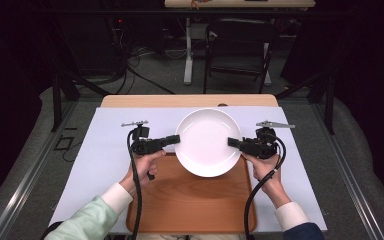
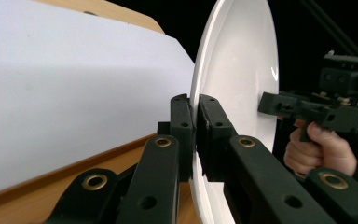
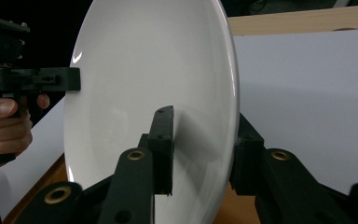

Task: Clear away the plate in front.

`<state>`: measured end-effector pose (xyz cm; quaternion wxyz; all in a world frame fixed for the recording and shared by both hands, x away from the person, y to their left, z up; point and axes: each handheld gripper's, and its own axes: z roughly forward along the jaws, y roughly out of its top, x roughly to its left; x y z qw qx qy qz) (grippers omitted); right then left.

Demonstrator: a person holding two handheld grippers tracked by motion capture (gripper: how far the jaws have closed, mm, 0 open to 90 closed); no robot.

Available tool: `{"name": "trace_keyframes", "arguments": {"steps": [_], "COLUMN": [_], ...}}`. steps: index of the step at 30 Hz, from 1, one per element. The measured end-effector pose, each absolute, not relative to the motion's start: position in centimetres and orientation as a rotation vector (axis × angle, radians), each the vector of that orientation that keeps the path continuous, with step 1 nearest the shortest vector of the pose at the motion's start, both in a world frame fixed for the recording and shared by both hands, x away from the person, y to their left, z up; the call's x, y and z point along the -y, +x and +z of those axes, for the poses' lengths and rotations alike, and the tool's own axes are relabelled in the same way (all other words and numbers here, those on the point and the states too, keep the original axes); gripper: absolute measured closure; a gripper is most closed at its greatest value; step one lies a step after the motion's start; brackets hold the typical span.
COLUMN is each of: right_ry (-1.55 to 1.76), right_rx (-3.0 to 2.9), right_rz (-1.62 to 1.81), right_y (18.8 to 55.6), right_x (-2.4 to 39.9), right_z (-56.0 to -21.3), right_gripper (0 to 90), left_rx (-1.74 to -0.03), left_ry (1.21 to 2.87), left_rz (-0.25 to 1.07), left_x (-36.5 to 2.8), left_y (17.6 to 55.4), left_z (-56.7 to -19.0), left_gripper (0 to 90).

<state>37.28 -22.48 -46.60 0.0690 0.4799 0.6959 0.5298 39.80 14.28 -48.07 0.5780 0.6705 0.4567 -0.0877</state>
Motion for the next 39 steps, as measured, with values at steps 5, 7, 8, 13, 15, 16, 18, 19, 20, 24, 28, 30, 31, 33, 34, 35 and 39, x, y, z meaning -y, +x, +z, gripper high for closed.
{"name": "trace_keyframes", "arguments": {"steps": [5, 7, 8, 13, 15, 16, 18, 19, 20, 24, 28, 30, 31, 33, 34, 35, 39], "right_ry": [1.390, 1.361, 1.361, 1.293, 1.278, 1.278, 1.273, 1.273, 1.273, 1.243, 1.227, 1.211, 1.209, 1.203, 1.203, 1.193, 1.172], "right_rx": [-2.090, -2.096, -2.096, -2.098, -2.093, -2.093, -2.091, -2.091, -2.091, -2.083, -2.082, -2.088, -2.092, -2.095, -2.095, -2.097, -2.104], "right_rz": [1.567, 1.553, 1.553, 1.544, 1.554, 1.554, 1.559, 1.567, 1.567, 1.574, 1.581, 1.586, 1.589, 1.593, 1.593, 1.592, 1.592], "right_y": [36.7, 36.5, 36.5, 35.9, 35.6, 35.6, 35.4, 35.2, 35.2, 34.6, 34.3, 34.0, 34.0, 33.8, 33.8, 33.7, 33.3], "right_x": [22.2, 22.1, 22.1, 21.7, 21.7, 21.7, 21.7, 21.7, 21.7, 21.5, 21.4, 21.3, 21.3, 21.2, 21.2, 21.1, 20.8], "right_z": [-46.0, -45.8, -45.8, -45.1, -44.8, -44.8, -44.6, -44.5, -44.5, -44.0, -43.7, -43.6, -43.6, -43.5, -43.5, -43.5, -43.2], "right_gripper": [69.5, 70.1, 70.1, 72.2, 73.2, 73.2, 73.5, 74.1, 74.1, 75.0, 75.4, 75.9, 76.0, 76.2, 76.2, 76.4, 76.8], "left_rx": [-1.039, -1.033, -1.033, -1.016, -0.996, -0.996, -0.984, -0.981, -0.978, -0.954, -0.937, -0.928, -0.928, -0.929, -0.929, -0.927, -0.912], "left_ry": [1.612, 1.618, 1.618, 1.633, 1.644, 1.644, 1.646, 1.643, 1.643, 1.651, 1.654, 1.654, 1.653, 1.649, 1.649, 1.646, 1.649], "left_rz": [-0.146, -0.133, -0.133, -0.089, -0.064, -0.064, -0.051, -0.049, -0.044, -0.005, 0.026, 0.039, 0.040, 0.032, 0.036, 0.036, 0.057], "left_x": [-14.2, -14.3, -14.3, -14.3, -14.4, -14.4, -14.4, -14.5, -14.5, -14.6, -14.7, -14.8, -14.9, -15.1, -15.2, -15.3, -15.5], "left_y": [39.6, 39.6, 39.6, 39.3, 39.1, 39.1, 38.8, 38.7, 38.6, 38.0, 37.5, 37.3, 37.2, 37.0, 36.9, 36.8, 36.4], "left_z": [-47.8, -47.8, -47.8, -47.5, -47.1, -47.1, -47.0, -46.9, -46.8, -46.3, -45.9, -45.8, -45.7, -45.7, -45.7, -45.7, -45.4], "left_gripper": [84.0, 83.6, 83.3, 82.3, 82.0, 82.0, 81.9, 81.9, 81.9, 81.6, 81.5, 81.5, 81.5, 81.5, 81.5, 81.5, 81.4]}}
